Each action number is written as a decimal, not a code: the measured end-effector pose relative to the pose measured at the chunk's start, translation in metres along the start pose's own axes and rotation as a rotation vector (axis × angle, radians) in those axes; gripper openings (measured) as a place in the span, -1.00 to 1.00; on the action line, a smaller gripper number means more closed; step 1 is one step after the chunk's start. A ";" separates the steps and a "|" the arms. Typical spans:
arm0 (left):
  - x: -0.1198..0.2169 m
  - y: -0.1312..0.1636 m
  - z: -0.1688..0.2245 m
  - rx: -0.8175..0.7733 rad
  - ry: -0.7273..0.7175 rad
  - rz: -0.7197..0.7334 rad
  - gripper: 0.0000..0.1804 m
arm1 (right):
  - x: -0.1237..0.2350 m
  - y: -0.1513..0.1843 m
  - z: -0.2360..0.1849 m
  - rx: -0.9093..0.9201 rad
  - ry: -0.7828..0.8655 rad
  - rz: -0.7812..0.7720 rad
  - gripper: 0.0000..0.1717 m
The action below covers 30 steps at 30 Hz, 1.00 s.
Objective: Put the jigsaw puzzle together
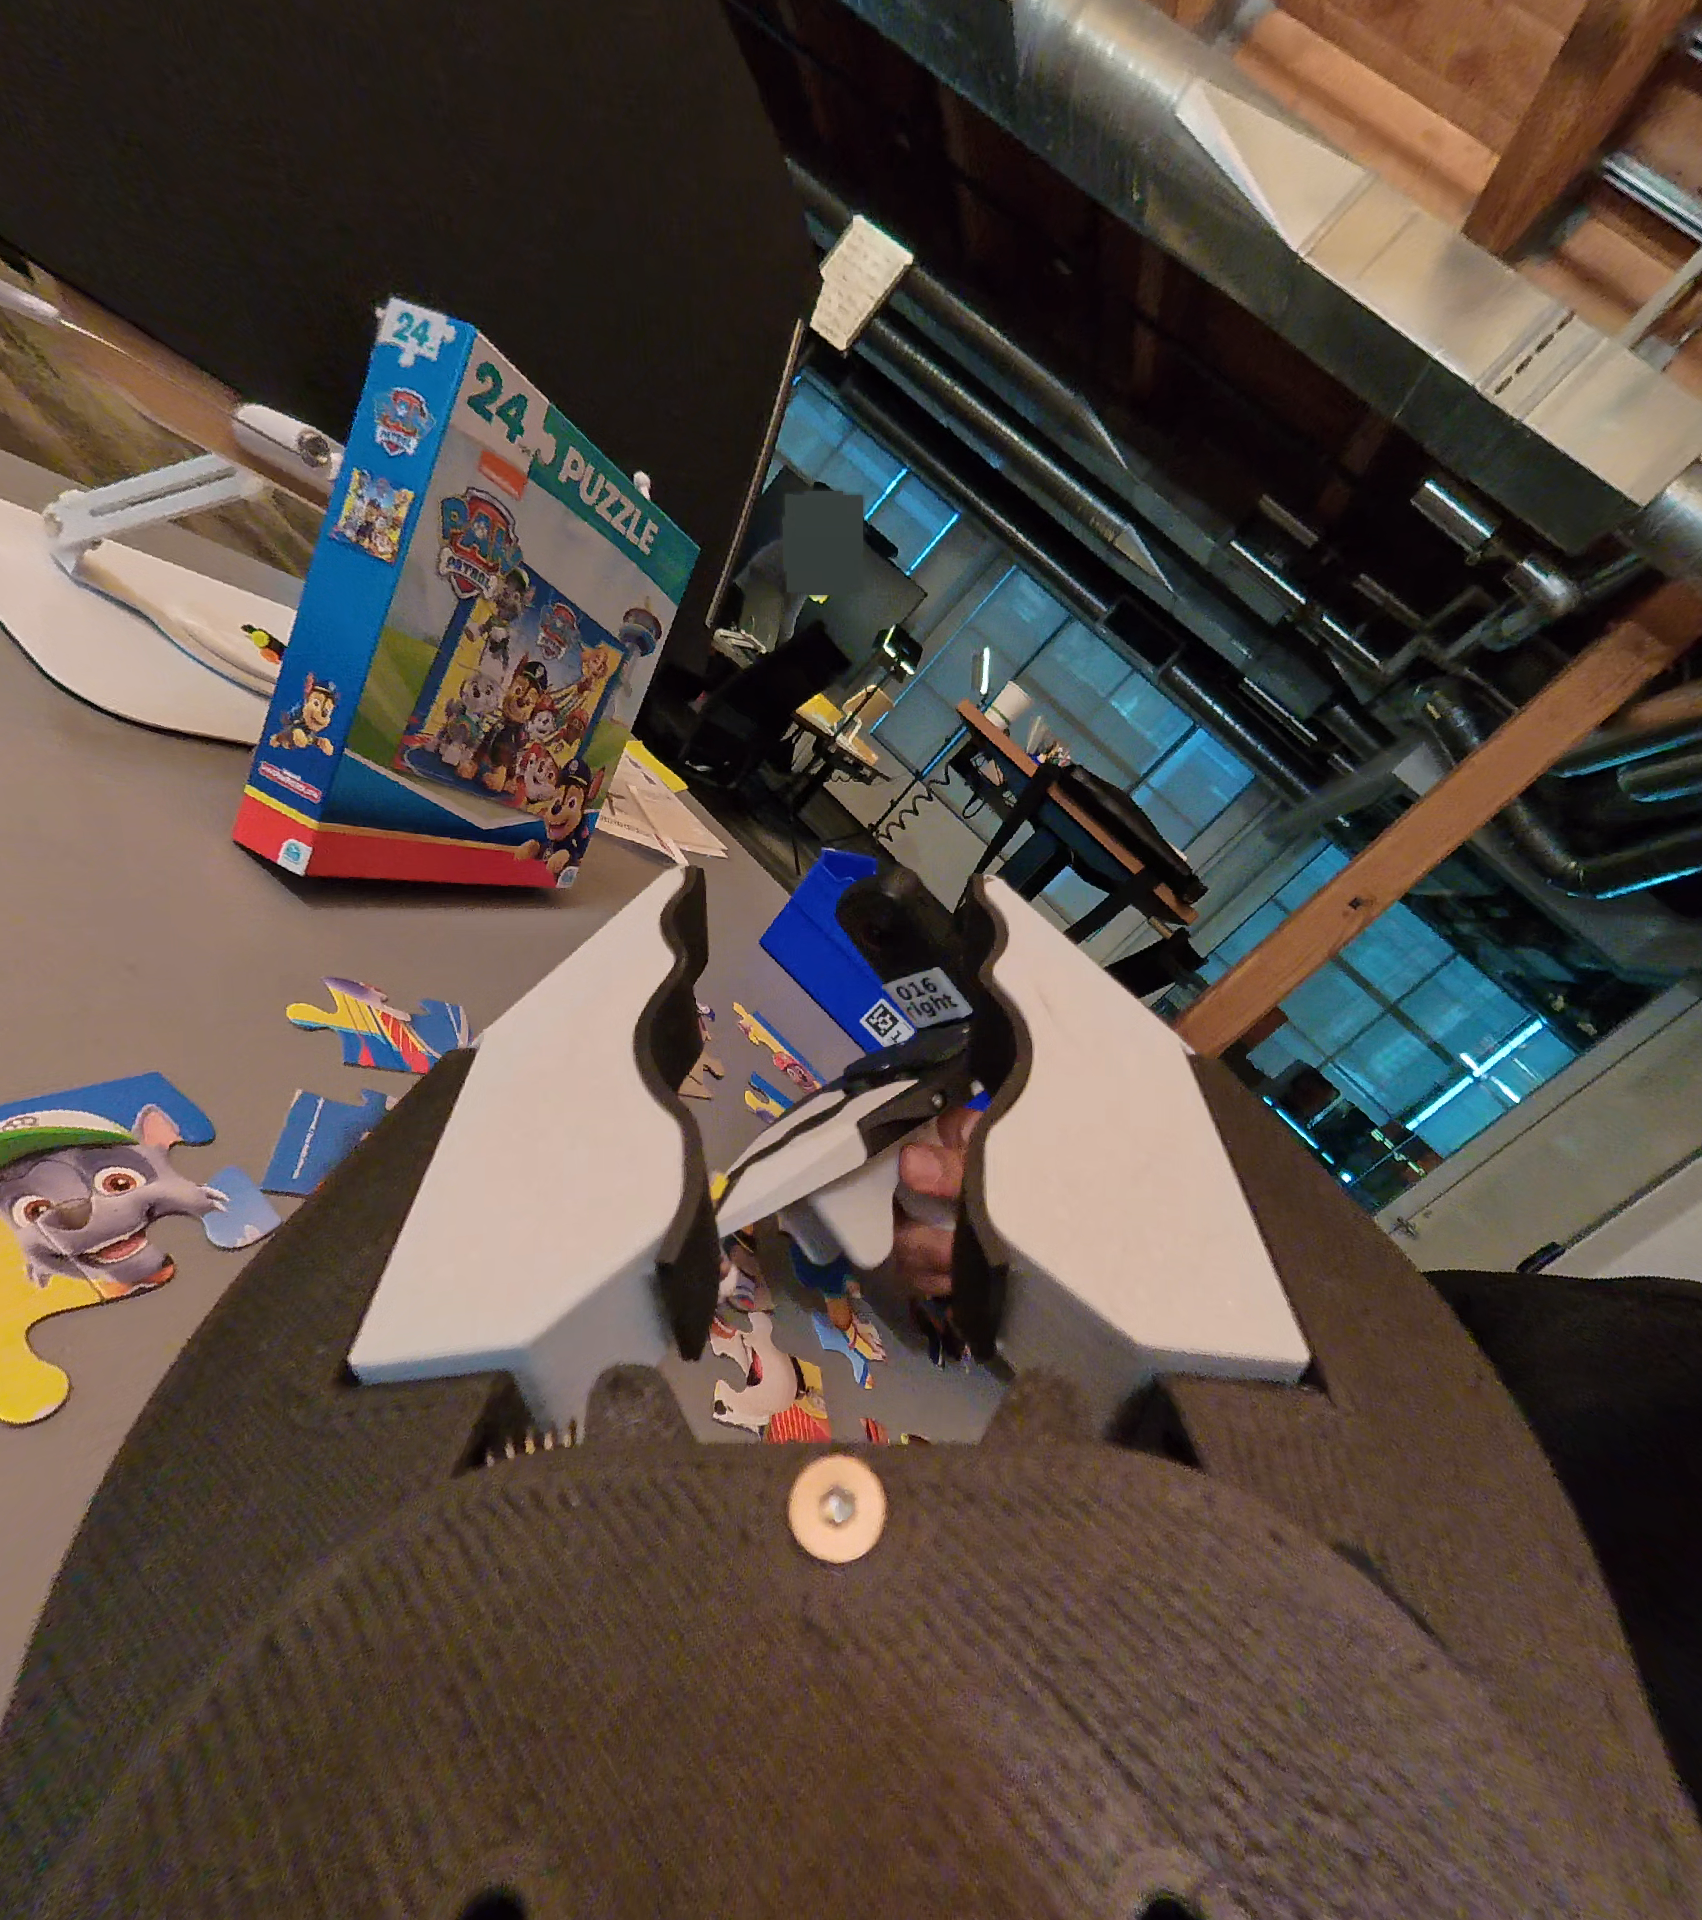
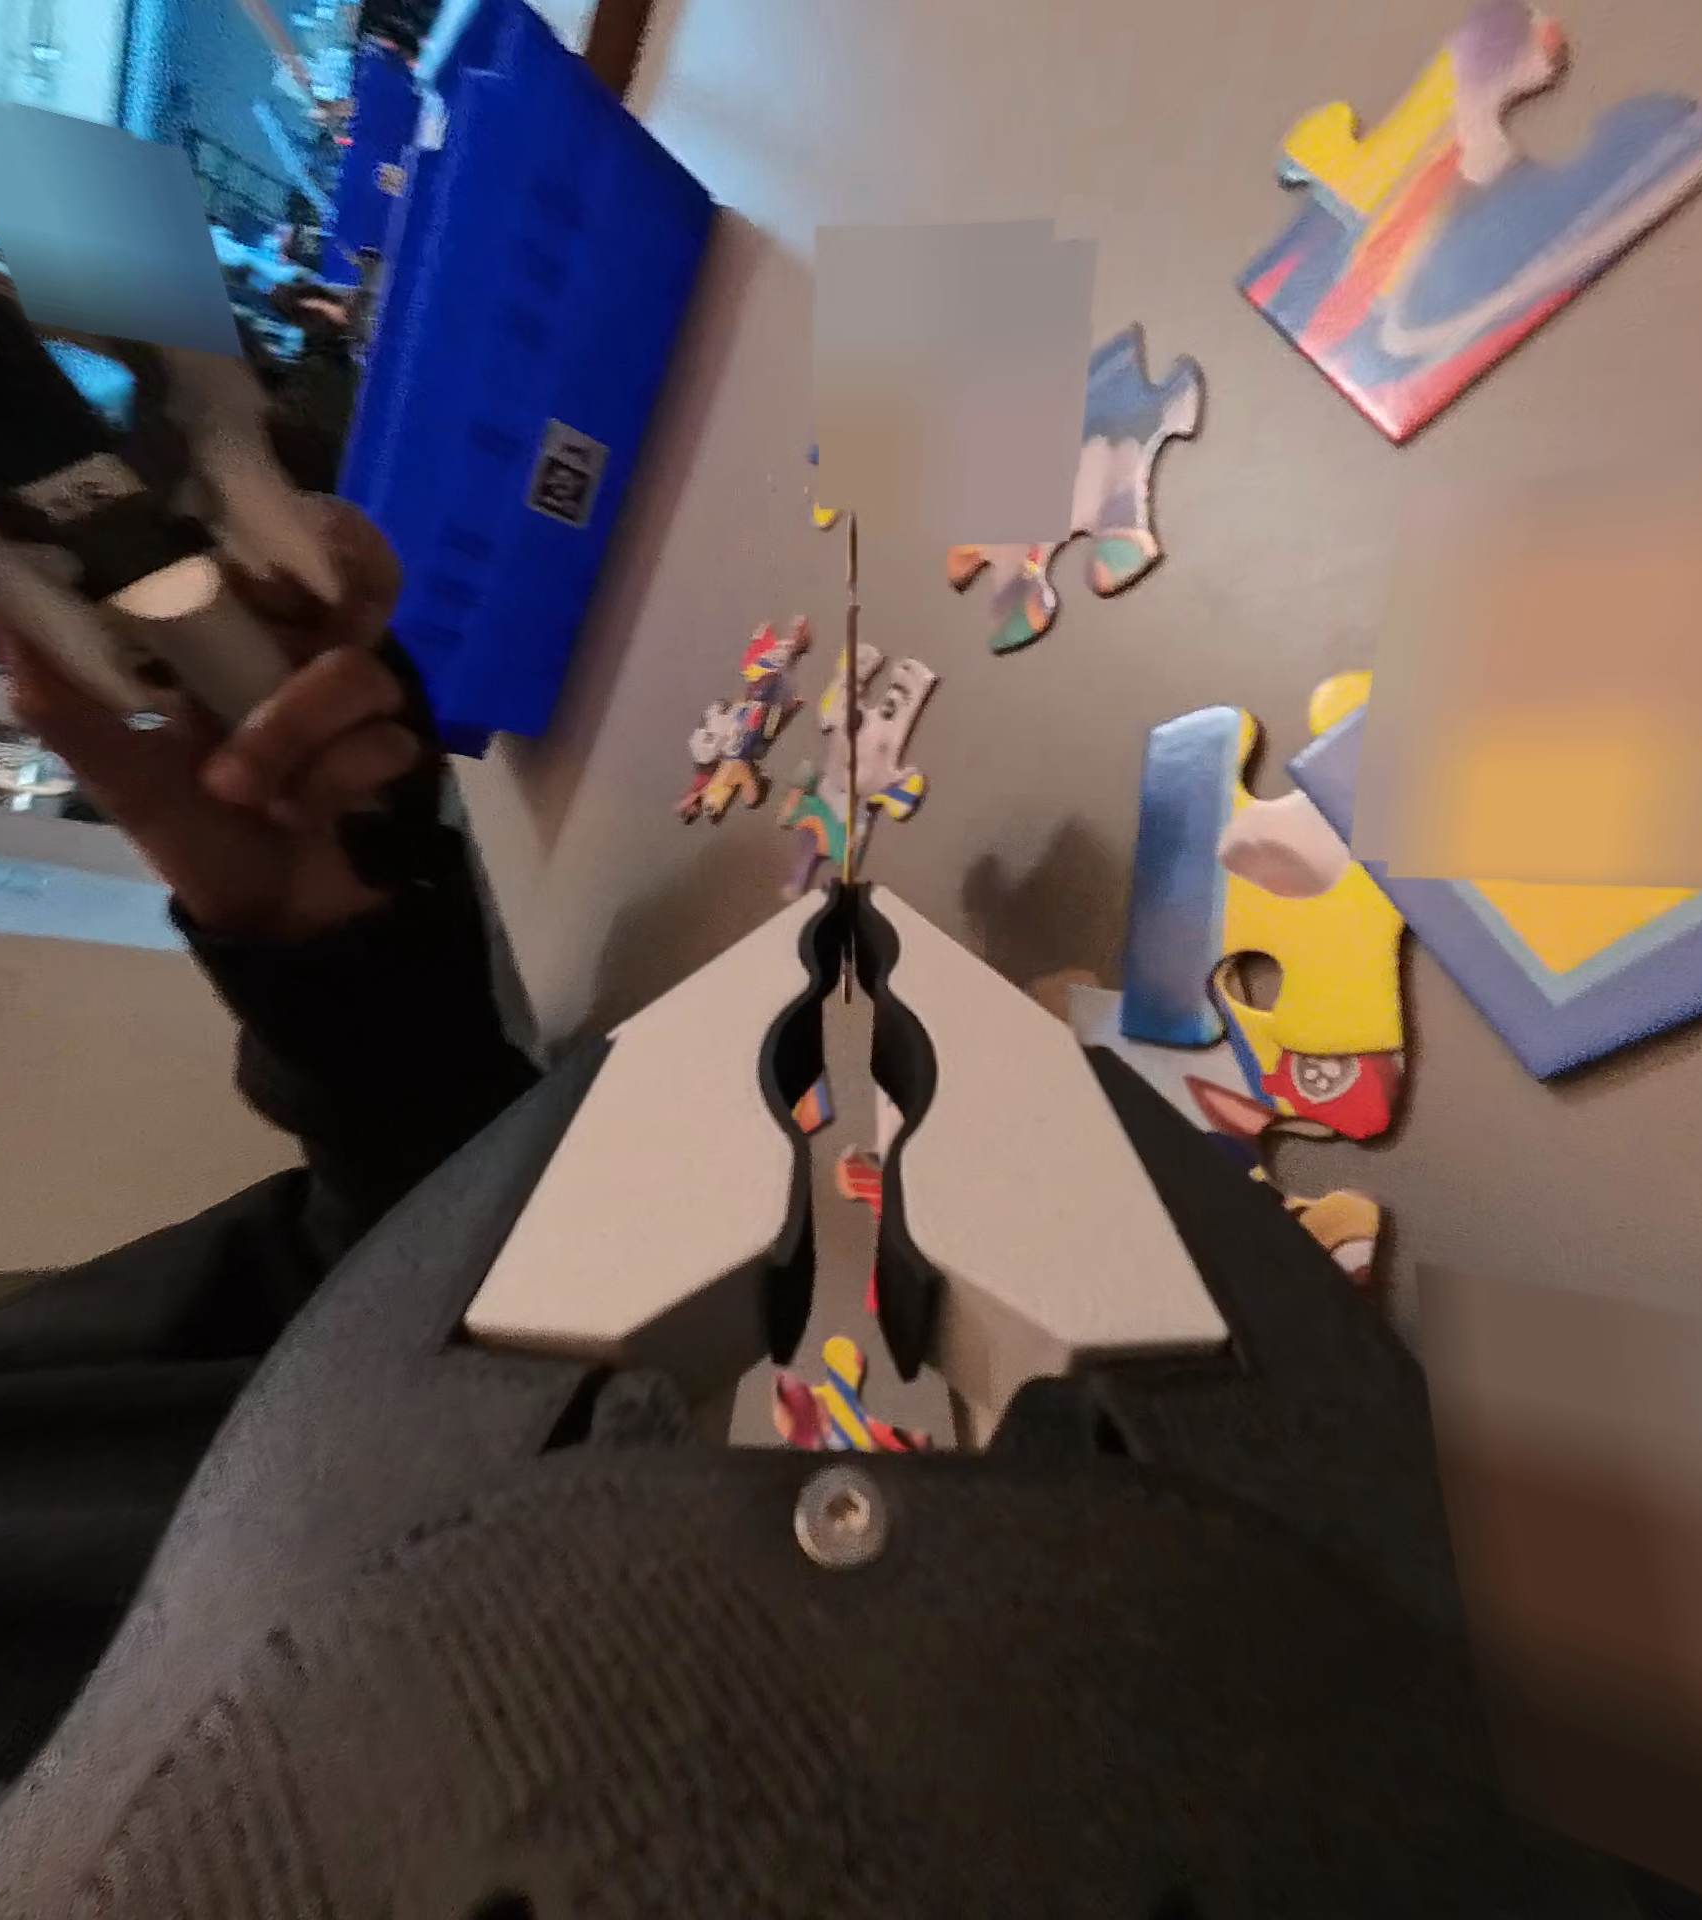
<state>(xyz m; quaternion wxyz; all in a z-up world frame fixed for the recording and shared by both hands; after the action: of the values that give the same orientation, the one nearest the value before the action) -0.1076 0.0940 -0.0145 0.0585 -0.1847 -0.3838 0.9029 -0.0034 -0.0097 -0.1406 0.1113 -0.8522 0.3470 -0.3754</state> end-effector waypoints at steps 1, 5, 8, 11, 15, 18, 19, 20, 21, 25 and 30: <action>0.000 0.000 0.000 -0.001 0.001 0.002 -0.49 | -0.004 0.002 0.002 -0.003 0.027 -0.005 -1.00; 0.000 -0.001 0.002 -0.007 0.002 0.001 -0.49 | -0.014 0.007 0.008 -0.023 0.092 -0.024 -1.00; 0.001 -0.002 0.003 -0.009 0.003 0.001 -0.49 | -0.013 0.007 0.011 -0.018 0.118 -0.020 -0.99; 0.002 -0.004 0.004 -0.010 0.003 0.007 -0.49 | -0.008 0.009 0.010 -0.017 0.114 -0.029 -0.87; 0.004 -0.005 0.003 -0.008 0.002 0.012 -0.50 | 0.001 0.013 0.012 0.042 0.153 -0.043 -0.81; 0.005 -0.006 0.004 -0.010 0.000 0.014 -0.50 | 0.011 0.015 0.011 0.082 0.160 -0.060 -0.79; 0.005 -0.006 0.004 -0.011 -0.001 0.014 -0.50 | 0.014 0.017 0.010 0.096 0.159 -0.074 -0.79; 0.005 -0.006 0.003 -0.011 -0.001 0.014 -0.50 | 0.018 0.018 0.009 0.107 0.158 -0.082 -0.75; 0.005 -0.005 0.003 -0.010 0.000 0.014 -0.50 | 0.021 0.018 0.008 0.117 0.153 -0.082 -0.72; 0.004 -0.004 0.002 -0.010 -0.004 0.011 -0.51 | 0.041 0.009 -0.002 0.185 0.114 0.003 -0.66; 0.003 -0.001 -0.003 -0.033 -0.029 -0.001 -0.52 | 0.079 -0.005 0.001 0.416 0.239 0.202 -0.66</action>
<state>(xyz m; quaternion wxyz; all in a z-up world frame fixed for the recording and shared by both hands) -0.1093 0.0979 -0.0164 0.0504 -0.1724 -0.3993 0.8990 0.0376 -0.0594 -0.0941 0.2793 -0.7218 0.3562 -0.5236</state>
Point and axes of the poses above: each gripper's, where its closed fingertips meet, x back along the fingers, y out of its underside, z = x × y across the jaws, the point moved 3 cm from there along x, back along the fingers, and after that the axes turned 8 degrees about y, right-handed, at the moved point
